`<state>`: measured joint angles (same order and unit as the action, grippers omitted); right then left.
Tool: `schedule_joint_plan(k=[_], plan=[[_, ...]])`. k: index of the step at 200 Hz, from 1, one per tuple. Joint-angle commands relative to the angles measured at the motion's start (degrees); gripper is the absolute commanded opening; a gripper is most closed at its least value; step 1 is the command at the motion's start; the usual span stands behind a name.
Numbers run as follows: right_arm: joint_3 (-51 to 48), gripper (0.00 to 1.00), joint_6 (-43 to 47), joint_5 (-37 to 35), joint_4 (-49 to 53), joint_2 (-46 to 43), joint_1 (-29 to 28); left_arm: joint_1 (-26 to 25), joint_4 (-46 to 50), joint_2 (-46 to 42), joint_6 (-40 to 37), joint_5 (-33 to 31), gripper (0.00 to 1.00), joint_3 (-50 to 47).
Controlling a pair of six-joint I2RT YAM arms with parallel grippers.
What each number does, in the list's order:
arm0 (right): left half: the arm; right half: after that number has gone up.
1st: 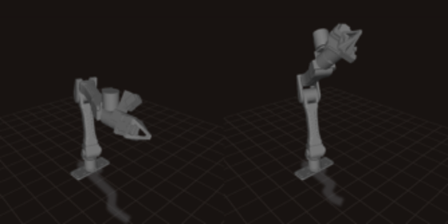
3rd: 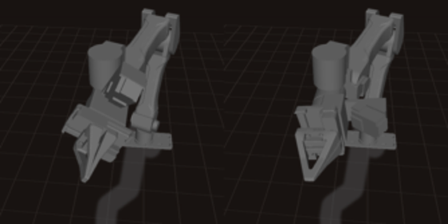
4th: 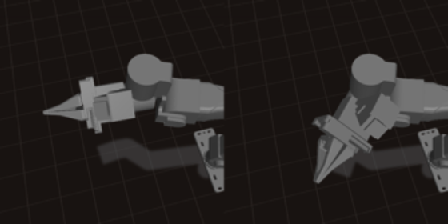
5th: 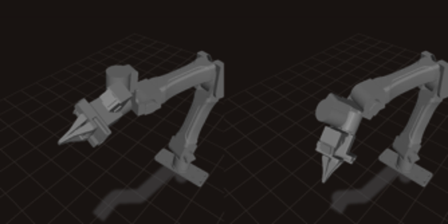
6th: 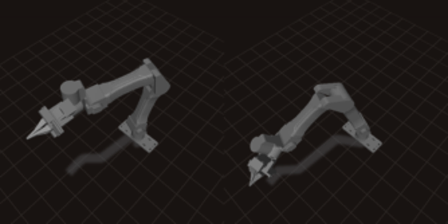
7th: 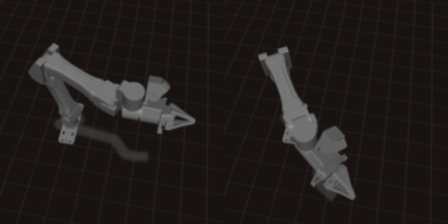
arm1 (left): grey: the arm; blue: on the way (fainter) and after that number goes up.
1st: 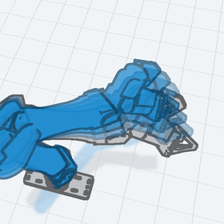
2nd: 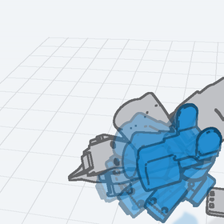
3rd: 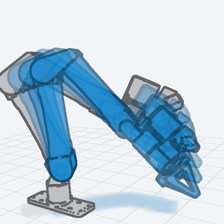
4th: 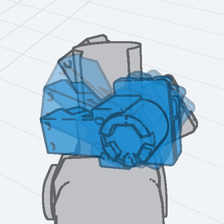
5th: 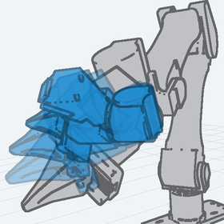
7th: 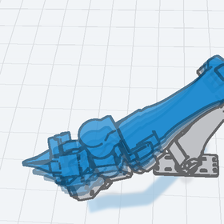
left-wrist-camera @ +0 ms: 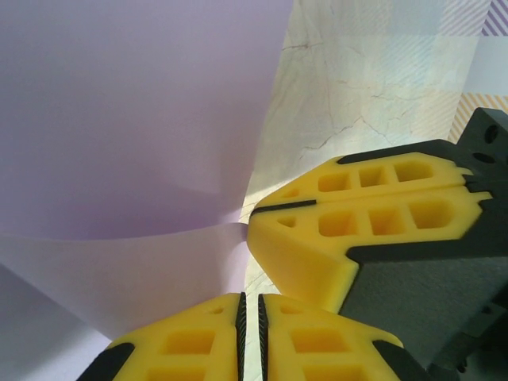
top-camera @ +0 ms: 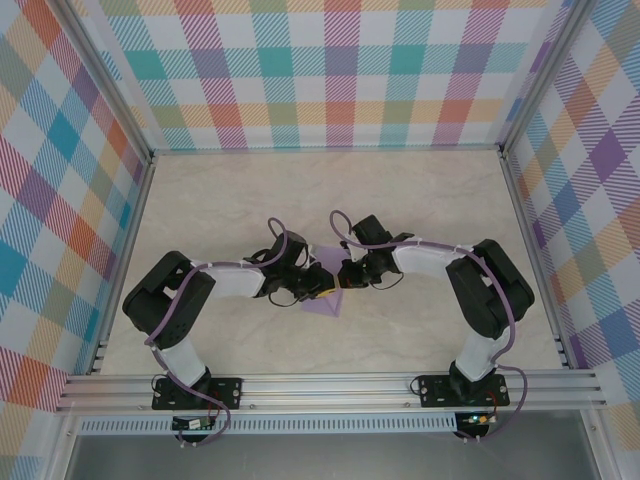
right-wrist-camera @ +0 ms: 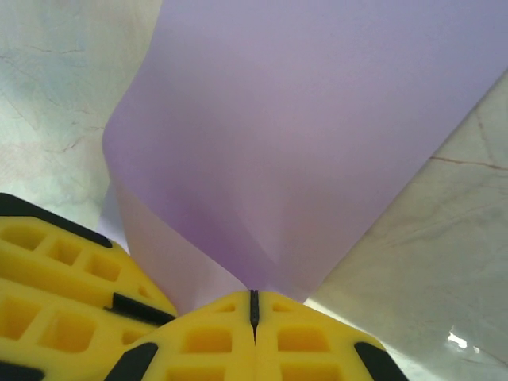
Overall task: Fold a paper plane with a square sheet of paper (pick it up from the middle)
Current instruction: Fold the triangle a second time at the center of the table.
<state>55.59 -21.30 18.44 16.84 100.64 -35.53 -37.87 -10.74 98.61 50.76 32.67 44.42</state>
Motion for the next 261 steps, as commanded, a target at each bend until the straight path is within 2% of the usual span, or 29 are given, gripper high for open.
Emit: schedule_joint_plan(k=[1, 63, 178, 261], plan=[[0.6, 0.00, 1.5, -2.5, 1.0, -0.4, -0.3, -0.5, -1.4, -2.0, 0.4, -0.8, 0.14, -0.5], [0.9, 0.00, 1.8, -3.3, 1.1, 0.0, -0.4, -0.5, -0.7, -1.6, 0.4, -0.3, 0.14, 0.0], [3.4, 0.00, 3.1, -0.5, 1.5, 2.6, -0.5, -0.5, -1.4, -0.9, -0.1, 0.6, 0.14, 0.8], [3.6, 0.00, 2.7, -2.6, 3.0, 3.3, -0.5, -0.5, -0.3, 0.8, -0.2, 0.4, 0.14, 1.2]])
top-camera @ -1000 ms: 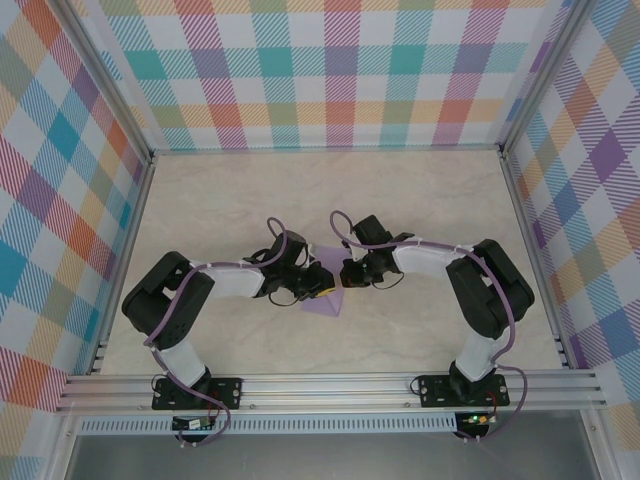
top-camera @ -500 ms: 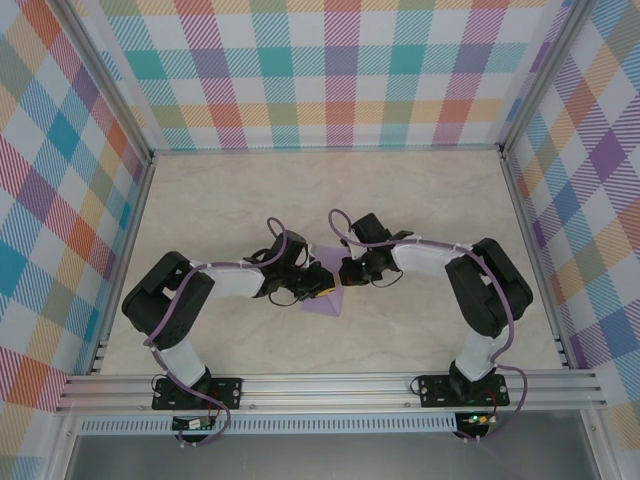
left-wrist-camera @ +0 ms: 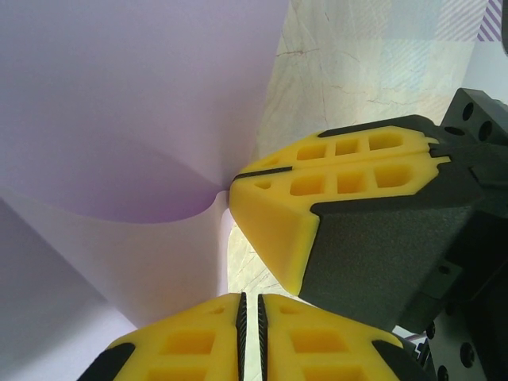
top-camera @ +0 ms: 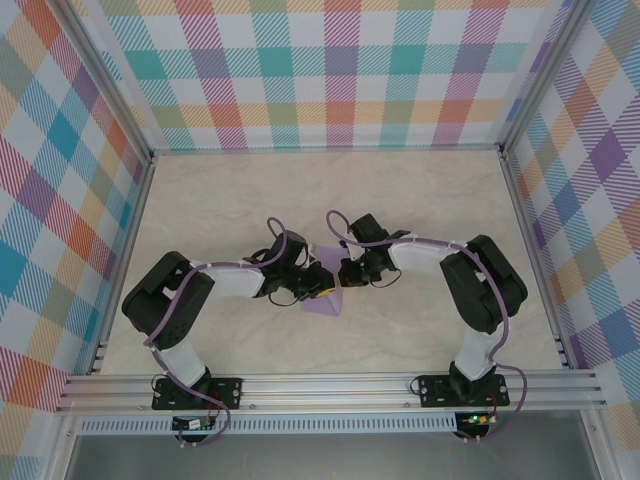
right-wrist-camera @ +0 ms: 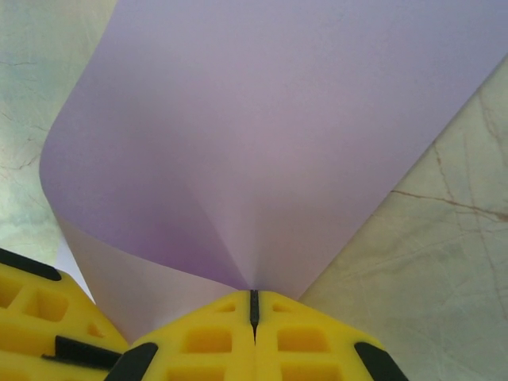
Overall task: Fold a paper plane with a square sheet of paper (pick it up from the middle)
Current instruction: Fold the triangle a second time at the center of the table.
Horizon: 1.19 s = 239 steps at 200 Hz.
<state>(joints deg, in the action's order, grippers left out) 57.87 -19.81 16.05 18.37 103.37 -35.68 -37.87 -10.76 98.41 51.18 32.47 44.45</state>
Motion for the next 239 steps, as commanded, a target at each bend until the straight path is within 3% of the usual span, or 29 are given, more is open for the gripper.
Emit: schedule_joint_plan(k=[1, 239], plan=[[1.3, 0.00, 1.2, -0.2, 1.5, 0.6, -0.3, -0.5, -0.3, 1.0, -0.6, 0.6, 0.14, 1.2], [1.5, 0.00, 0.5, -1.3, 3.1, 0.9, -0.4, -0.5, 2.3, 3.0, -2.0, -0.5, 0.14, 1.2]])
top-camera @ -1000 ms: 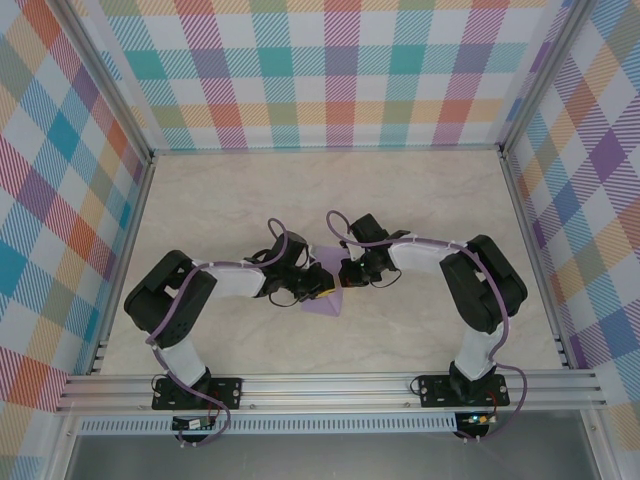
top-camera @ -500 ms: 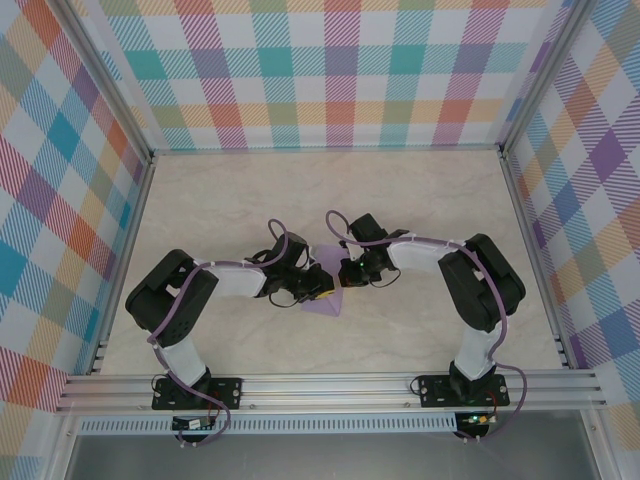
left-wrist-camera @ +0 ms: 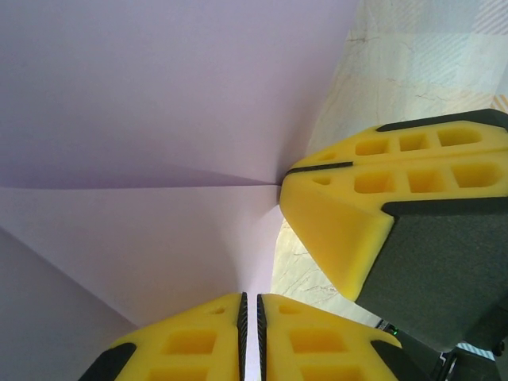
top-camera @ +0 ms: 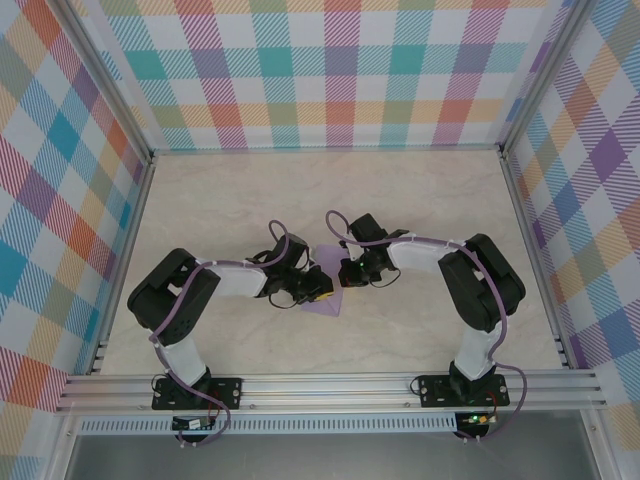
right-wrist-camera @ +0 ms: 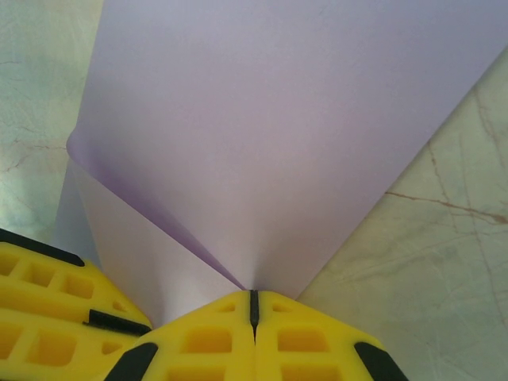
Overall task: Fold a paper plane with a square sheet of paper (pick it up from the middle)
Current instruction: Fold the triangle a second time at the center of the table.
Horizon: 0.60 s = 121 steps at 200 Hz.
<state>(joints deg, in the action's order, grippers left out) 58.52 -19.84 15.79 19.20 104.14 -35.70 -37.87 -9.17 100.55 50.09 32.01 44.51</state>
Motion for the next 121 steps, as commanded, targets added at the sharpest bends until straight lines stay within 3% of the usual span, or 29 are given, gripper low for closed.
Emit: schedule_joint_plan(k=[1, 121], plan=[[0.9, 0.00, 0.5, -1.0, 2.3, 0.1, -0.4, -0.5, 0.7, 0.8, -0.9, -0.1, 0.14, 1.2], [0.9, 0.00, -0.1, -1.3, 3.3, -0.4, -0.3, -0.5, 6.6, 2.4, -2.5, -1.4, 0.11, 2.2]])
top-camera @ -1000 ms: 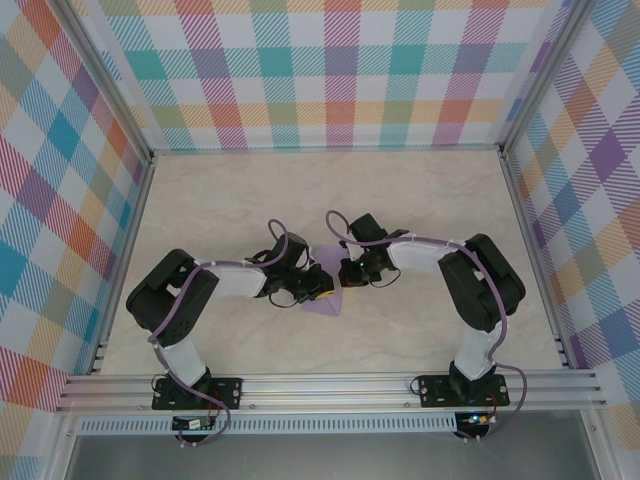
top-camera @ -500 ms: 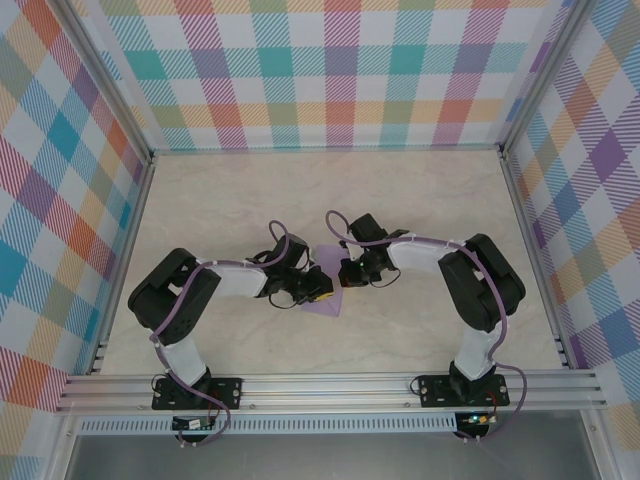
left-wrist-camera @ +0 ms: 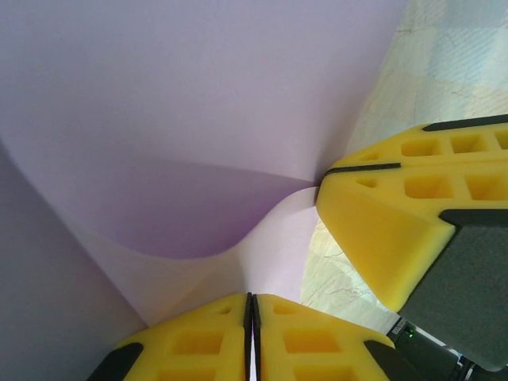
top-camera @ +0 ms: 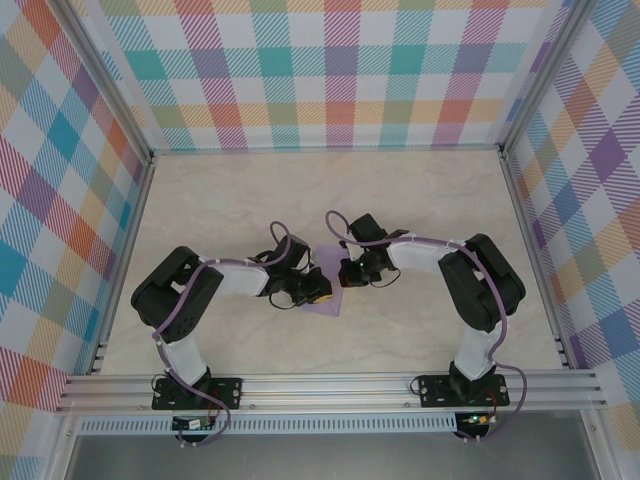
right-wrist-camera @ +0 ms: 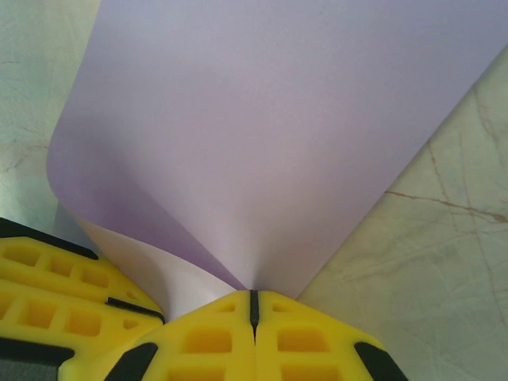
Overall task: Fold a paper plane with a square sheet of paper (pick it up from the middle)
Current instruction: Fold the triangle a second time at the center of the table.
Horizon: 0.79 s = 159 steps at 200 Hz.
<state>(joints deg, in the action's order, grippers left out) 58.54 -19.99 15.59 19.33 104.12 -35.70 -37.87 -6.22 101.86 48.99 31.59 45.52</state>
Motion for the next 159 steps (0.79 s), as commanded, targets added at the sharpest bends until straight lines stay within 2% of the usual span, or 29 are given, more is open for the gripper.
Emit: schedule_joint_plan(k=[1, 21, 45, 63, 89, 121, 159], plan=[[0.9, 0.00, 0.0, -1.1, 3.1, -0.4, -0.4, -0.5, 3.7, 1.1, -1.5, -1.0, 0.10, 1.2], [1.2, 0.02, -0.5, -1.6, 3.8, -0.8, -0.3, -0.5, 4.6, 1.3, -1.8, -1.0, 0.10, 1.4], [1.6, 0.11, -2.0, -2.9, 4.4, -2.9, -0.3, -0.6, 5.8, 1.6, -2.0, -1.4, 0.09, 1.7], [1.4, 0.13, -3.5, -3.8, 4.4, -4.9, -0.3, -0.5, 6.5, 1.6, -2.2, -1.7, 0.08, 1.7], [0.9, 0.13, -4.9, -1.1, 3.0, -5.3, -0.4, -0.5, 6.9, 1.8, -2.3, -1.9, 0.08, 1.7], [1.1, 0.07, -4.7, 2.9, 2.1, -3.5, -1.1, -0.6, 7.3, 2.1, -2.4, -2.2, 0.07, 1.8], [2.7, 0.04, -4.6, 3.3, 2.5, 0.1, -1.6, -0.6, 7.5, 2.1, -2.3, -2.5, 0.06, 1.7]])
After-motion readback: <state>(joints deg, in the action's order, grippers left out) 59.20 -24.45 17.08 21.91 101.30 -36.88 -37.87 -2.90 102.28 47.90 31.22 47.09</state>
